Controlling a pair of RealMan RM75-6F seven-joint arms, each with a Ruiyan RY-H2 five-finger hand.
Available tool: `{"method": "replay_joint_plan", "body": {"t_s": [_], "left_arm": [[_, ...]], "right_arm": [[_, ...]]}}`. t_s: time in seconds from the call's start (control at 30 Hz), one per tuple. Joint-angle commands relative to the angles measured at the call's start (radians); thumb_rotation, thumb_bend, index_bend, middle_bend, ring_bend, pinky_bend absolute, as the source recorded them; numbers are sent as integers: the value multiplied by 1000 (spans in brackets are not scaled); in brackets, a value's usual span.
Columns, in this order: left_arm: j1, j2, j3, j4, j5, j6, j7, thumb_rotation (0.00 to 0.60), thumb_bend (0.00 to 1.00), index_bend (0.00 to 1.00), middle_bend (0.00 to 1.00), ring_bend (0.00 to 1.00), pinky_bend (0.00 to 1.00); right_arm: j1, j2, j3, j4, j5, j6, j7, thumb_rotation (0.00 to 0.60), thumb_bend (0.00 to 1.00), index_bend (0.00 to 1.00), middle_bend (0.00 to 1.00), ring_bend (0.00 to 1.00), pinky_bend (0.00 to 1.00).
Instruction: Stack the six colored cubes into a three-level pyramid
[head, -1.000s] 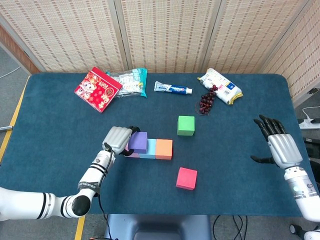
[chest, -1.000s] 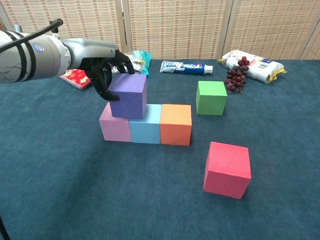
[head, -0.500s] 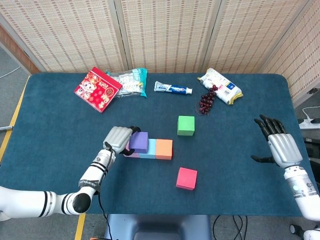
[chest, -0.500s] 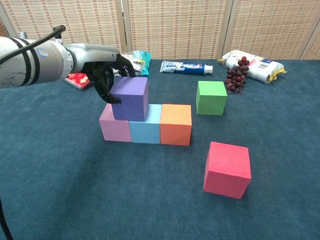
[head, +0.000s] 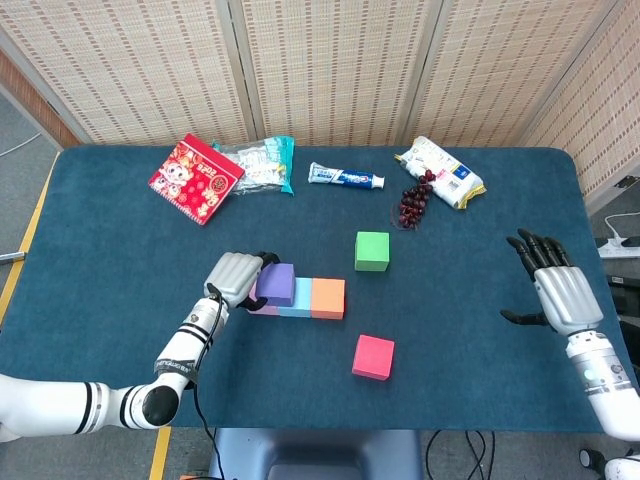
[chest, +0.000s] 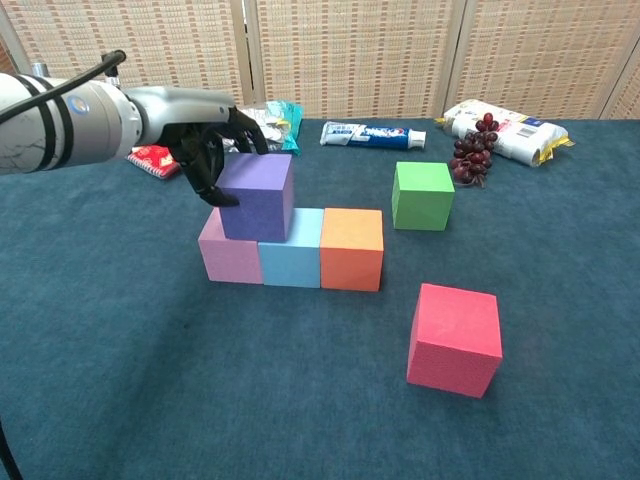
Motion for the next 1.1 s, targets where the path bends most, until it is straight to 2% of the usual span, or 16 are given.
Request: {"method": "replay_joint_plan", "body": {"t_s": [0.03,0.83,1.1], "left_arm": [[0,-1,2,1,1,-2,-2,600,332,374,472,425,324],[-11,-13,9,11,-2,-3,2,600,332,368,443,414,324],[-14,-19,18,12,-4,4,13,600,332,327,411,408,320]], "right_arm": [[-1,0,1,0,1,0,-1,600,161,0,0,0,0],[-7,3,2,-2,-1,-2,-6,600,161,0,0,0,0],[-7,2,4,3,1,-5,-4,600,161,0,0,0,0]]}}
